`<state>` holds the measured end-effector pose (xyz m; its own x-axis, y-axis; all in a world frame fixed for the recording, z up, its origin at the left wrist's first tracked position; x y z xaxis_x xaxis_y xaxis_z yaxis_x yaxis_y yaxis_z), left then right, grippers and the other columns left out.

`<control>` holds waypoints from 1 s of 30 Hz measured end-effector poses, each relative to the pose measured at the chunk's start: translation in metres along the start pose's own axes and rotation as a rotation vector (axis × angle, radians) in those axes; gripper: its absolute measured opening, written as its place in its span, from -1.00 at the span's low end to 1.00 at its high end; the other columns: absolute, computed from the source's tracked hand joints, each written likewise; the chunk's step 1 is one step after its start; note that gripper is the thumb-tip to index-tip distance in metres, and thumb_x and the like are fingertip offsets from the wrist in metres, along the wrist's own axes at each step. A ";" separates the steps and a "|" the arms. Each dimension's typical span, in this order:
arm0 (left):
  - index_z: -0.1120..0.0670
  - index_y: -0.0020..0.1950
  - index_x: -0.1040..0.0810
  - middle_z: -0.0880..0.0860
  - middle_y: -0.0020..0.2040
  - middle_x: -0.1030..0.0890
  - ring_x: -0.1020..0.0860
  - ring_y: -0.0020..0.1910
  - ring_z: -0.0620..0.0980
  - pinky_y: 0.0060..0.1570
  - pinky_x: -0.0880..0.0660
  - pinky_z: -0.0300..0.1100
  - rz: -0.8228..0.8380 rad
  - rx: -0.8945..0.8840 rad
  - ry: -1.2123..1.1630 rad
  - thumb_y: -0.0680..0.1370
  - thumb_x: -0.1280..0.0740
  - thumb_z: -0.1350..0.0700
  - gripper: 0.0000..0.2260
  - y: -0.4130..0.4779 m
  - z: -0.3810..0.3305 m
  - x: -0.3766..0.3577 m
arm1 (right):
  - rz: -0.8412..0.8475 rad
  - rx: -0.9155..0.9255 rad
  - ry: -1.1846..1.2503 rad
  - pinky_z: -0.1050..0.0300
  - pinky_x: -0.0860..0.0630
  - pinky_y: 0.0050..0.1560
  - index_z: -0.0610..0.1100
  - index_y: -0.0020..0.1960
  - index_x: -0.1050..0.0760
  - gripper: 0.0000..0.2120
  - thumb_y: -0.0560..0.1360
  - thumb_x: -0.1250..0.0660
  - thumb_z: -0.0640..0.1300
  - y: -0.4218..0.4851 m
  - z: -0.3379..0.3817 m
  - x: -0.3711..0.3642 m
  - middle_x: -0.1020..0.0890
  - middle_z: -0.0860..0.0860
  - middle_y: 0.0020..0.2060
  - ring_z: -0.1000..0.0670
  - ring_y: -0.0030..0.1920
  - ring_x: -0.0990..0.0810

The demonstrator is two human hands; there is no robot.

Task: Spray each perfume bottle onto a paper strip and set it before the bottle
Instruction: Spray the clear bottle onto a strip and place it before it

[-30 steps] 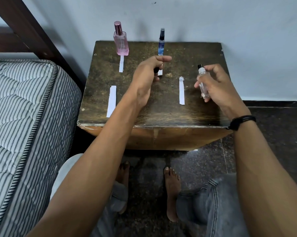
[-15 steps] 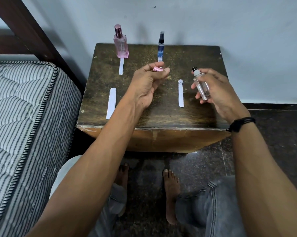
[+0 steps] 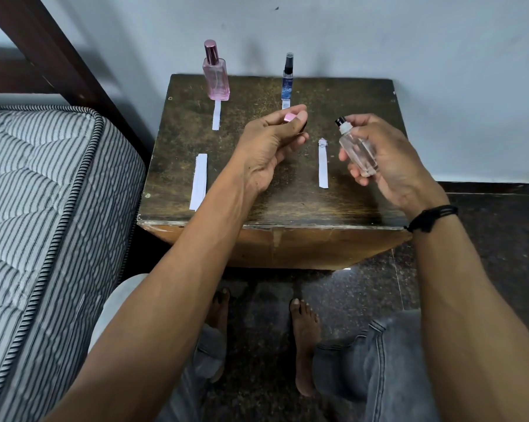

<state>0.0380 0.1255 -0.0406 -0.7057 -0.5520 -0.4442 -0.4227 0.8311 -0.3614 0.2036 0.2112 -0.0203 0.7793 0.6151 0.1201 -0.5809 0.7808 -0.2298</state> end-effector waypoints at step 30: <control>0.25 0.15 -0.62 0.16 -0.09 -0.71 -0.71 -0.10 0.06 -0.03 -0.67 -0.10 0.136 0.000 0.208 0.48 -0.48 0.35 -0.74 -0.002 0.012 -0.013 | 0.087 0.067 -0.161 0.17 -0.39 -0.42 0.00 0.13 -0.61 -0.76 0.48 -0.52 -0.13 -0.003 0.001 -0.007 -0.74 -0.19 -0.03 -0.06 -0.33 -0.51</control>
<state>0.0550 0.1304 -0.0435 -0.8580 -0.4095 -0.3102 -0.3158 0.8967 -0.3103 0.1996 0.2044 -0.0197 0.6812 0.6857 0.2567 -0.6626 0.7265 -0.1822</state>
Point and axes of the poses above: each hand's wrist, its own y-axis towards the middle knuckle, its own x-axis out of the back of the hand, z = x × y, the point moved 8 cm from there along y, towards the middle knuckle
